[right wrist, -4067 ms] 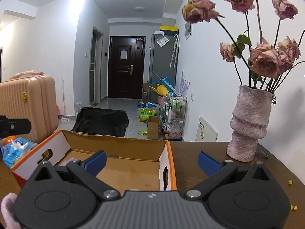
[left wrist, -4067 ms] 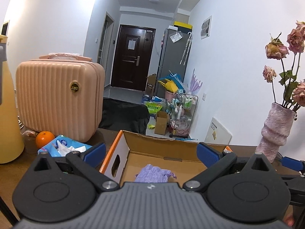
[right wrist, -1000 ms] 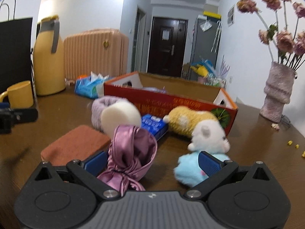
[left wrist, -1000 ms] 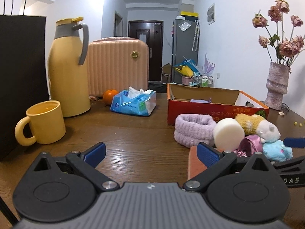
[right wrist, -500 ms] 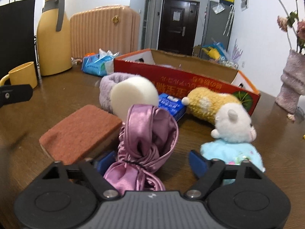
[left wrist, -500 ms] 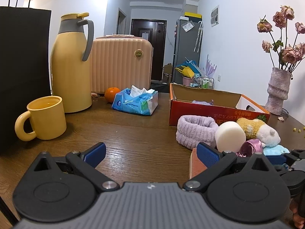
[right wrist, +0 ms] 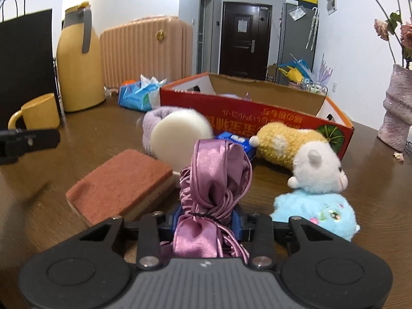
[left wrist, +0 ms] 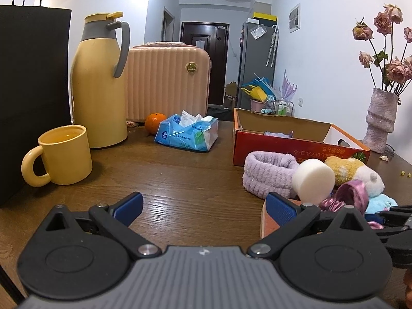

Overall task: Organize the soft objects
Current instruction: 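Lift the pink bow with the right gripper while the left gripper lowers onto the brown sponge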

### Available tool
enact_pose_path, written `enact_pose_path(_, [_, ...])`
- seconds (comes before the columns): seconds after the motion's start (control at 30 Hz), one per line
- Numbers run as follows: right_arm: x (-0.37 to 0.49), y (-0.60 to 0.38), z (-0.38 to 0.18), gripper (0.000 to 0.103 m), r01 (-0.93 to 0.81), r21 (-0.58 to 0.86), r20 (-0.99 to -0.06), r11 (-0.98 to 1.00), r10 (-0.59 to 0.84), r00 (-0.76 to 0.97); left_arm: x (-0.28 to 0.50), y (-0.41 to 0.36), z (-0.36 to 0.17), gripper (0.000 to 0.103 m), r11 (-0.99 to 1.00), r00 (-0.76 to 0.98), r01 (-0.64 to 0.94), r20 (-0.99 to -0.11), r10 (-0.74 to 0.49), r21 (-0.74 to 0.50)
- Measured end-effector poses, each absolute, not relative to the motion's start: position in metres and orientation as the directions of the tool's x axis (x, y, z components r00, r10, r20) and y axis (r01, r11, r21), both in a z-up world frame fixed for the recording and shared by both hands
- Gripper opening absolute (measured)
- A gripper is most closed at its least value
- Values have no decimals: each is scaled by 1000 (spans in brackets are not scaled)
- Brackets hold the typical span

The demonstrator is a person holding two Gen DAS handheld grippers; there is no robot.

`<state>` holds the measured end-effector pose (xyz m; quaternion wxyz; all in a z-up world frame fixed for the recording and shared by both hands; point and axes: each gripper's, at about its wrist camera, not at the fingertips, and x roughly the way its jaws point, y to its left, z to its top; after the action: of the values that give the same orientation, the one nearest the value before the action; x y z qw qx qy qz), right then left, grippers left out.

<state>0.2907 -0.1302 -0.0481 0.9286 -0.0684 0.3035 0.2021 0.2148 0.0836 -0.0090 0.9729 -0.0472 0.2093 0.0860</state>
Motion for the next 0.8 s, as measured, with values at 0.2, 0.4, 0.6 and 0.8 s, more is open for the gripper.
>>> enact_pose_path(0.2, [284,-140,-36,37,-404,12,-533,915,347,772,219,83,-12,103,978,891,-202,-425,160,-54])
enact_pose_path(0.4, [279,-151,-26,37,-392,31,-483,919,357,799,221,82,-14,103,977,891,-204,-425,162,-55])
enact_pose_path(0.6, [276,-161,-19,37,-379,37,-451,925,354,819,224,70,-14,103,981,892,-185,-431,140,-64])
enact_pose_path(0.8, [275,-178,-15,37,-351,51,-423,935,339,840,231,51,-16,103,988,890,-144,-445,104,-59])
